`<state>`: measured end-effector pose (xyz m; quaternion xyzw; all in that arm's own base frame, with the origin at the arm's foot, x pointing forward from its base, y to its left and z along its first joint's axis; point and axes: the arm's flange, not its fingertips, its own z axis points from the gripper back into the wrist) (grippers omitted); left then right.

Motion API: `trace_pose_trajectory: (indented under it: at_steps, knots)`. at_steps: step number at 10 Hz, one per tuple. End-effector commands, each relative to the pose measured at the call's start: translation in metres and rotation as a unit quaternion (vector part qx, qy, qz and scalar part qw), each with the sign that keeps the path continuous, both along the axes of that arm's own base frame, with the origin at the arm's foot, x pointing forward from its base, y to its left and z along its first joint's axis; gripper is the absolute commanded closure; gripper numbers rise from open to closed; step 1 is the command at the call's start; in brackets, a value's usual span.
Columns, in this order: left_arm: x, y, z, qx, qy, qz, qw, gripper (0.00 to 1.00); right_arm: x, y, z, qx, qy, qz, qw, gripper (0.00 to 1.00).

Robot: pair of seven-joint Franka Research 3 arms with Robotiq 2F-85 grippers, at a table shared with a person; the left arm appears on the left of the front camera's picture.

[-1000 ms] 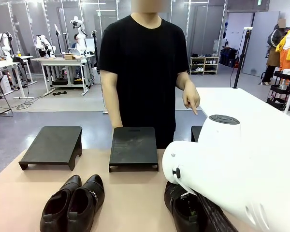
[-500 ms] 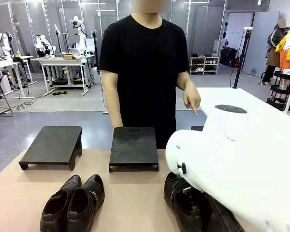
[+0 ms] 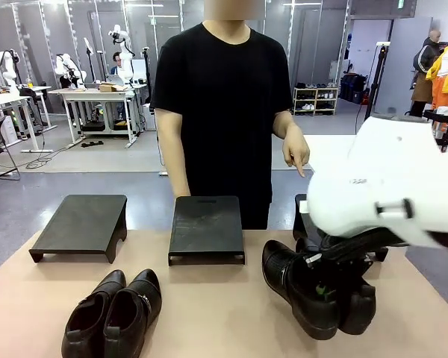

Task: Place the shoes on the stand as instructed by the person.
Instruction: Pick up one pair of Shoes and place it on the Shoes Stand indicated by the person.

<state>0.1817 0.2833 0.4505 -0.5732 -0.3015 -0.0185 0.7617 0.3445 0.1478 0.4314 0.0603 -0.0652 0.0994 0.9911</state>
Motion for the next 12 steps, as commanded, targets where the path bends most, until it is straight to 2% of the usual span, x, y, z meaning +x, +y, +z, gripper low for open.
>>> trace_pose_trajectory:
  at_steps: [1, 7, 8, 10, 12]
  knots:
    - [-0.001, 0.001, 0.001, -0.002, -0.006, -0.001, 1.000, 0.00, -0.003, 0.007, 0.012, 0.021, -0.011, -0.011, 1.000, 1.00]
    - [-0.001, 0.001, 0.001, -0.002, -0.006, -0.001, 1.000, 0.00, -0.002, 0.001, 0.005, 0.012, 0.000, 0.004, 1.000, 1.00]
    - [-0.001, 0.001, 0.001, -0.002, -0.006, -0.001, 1.000, 0.00, -0.005, -0.002, -0.002, 0.013, 0.013, 0.018, 1.000, 0.87]
    - [-0.001, 0.001, 0.001, -0.002, -0.006, -0.001, 1.000, 0.00, 0.022, -0.030, 0.035, 0.020, -0.031, 0.015, 0.999, 0.87]
    - [-0.001, 0.001, 0.001, -0.002, -0.006, -0.001, 1.000, 0.00, 0.052, -0.064, 0.062, 0.018, -0.053, 0.014, 0.998, 0.87]
